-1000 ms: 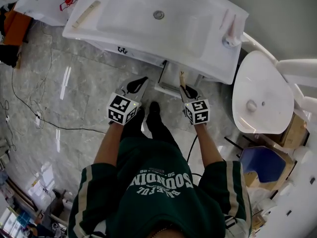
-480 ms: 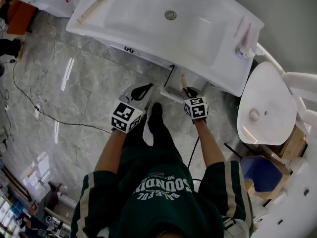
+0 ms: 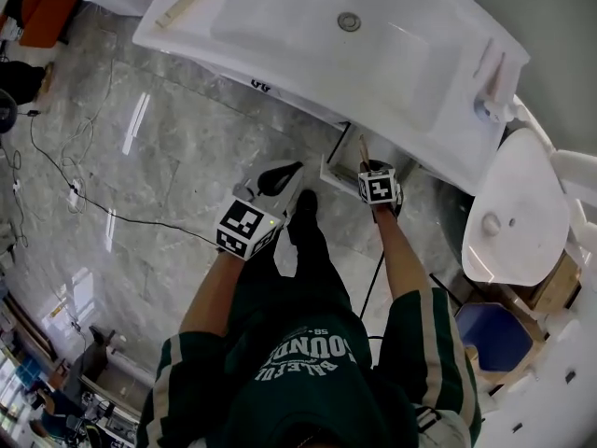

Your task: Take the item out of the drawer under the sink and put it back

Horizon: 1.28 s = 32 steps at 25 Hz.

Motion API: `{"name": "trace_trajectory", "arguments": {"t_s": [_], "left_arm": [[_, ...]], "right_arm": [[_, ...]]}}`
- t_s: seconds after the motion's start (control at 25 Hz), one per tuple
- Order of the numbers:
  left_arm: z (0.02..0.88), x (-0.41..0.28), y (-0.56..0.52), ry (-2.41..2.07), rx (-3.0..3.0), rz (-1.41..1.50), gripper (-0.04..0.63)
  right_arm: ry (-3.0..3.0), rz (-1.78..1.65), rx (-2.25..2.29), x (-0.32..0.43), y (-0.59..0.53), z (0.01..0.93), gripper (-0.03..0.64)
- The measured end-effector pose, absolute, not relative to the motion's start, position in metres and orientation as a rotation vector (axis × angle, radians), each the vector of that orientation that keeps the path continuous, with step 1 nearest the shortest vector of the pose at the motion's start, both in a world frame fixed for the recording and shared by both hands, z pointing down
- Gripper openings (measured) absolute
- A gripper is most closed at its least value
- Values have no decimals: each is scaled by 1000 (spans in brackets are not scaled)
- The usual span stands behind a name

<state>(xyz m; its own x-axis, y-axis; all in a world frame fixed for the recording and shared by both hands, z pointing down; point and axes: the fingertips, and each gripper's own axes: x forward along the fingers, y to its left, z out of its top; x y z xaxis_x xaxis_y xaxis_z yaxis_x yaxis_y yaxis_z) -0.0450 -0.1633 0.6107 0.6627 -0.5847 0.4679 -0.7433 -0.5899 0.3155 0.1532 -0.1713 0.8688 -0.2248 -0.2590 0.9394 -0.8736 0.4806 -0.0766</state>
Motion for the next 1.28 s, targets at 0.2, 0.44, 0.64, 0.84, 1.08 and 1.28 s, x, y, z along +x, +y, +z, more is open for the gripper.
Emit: {"name": "trace_trajectory", "arguments": {"t_s": [0.2, 0.44, 0.64, 0.84, 1.08, 1.28], "left_arm": [[630, -55, -153, -1027, 2356, 445, 49], [640, -59, -150, -1036, 2330, 442, 49], [648, -62, -144, -1037, 2316, 472, 49], [653, -65, -143, -1042, 2300, 479, 49], [650, -62, -144, -1040, 2302, 481, 49], [638, -59, -149, -1038, 2318, 481, 49]], "right_arm": [[-1674, 789, 946, 160, -178, 899, 49], [-1638, 802, 926, 165, -184, 921, 49], [-1596, 814, 935, 173, -181, 953, 51], [-1589, 840, 906, 168, -182, 959, 54], [-1625, 830, 864, 153, -181, 944, 83], [-1663, 804, 891, 150, -187, 925, 82]]}}
